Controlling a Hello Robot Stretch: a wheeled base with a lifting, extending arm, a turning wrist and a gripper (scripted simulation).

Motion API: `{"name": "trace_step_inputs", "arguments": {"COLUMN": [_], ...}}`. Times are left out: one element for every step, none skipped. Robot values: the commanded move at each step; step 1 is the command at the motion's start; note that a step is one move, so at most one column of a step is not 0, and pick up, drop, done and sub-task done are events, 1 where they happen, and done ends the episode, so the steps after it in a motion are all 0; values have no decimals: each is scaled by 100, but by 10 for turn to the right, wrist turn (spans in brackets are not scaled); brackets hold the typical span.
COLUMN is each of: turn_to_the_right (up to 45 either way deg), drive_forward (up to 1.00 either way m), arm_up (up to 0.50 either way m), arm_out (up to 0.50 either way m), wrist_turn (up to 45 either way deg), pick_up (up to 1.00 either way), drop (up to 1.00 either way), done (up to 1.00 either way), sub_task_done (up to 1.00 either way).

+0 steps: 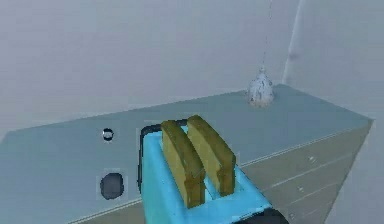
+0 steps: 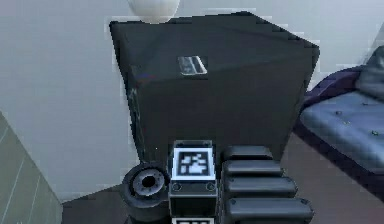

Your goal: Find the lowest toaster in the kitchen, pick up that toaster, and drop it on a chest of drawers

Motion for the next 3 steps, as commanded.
{"name": "trace_step_inputs", "arguments": {"turn_to_the_right": [-150, 120, 0], "drive_forward": [0, 0, 25], "arm_up": [0, 0, 0], "arm_out": [0, 0, 0], "wrist_turn": [0, 0, 0], "pick_up": [0, 0, 0], "drop": [0, 0, 0], "done": [0, 0, 0], "sub_task_done": [0, 0, 0]}}
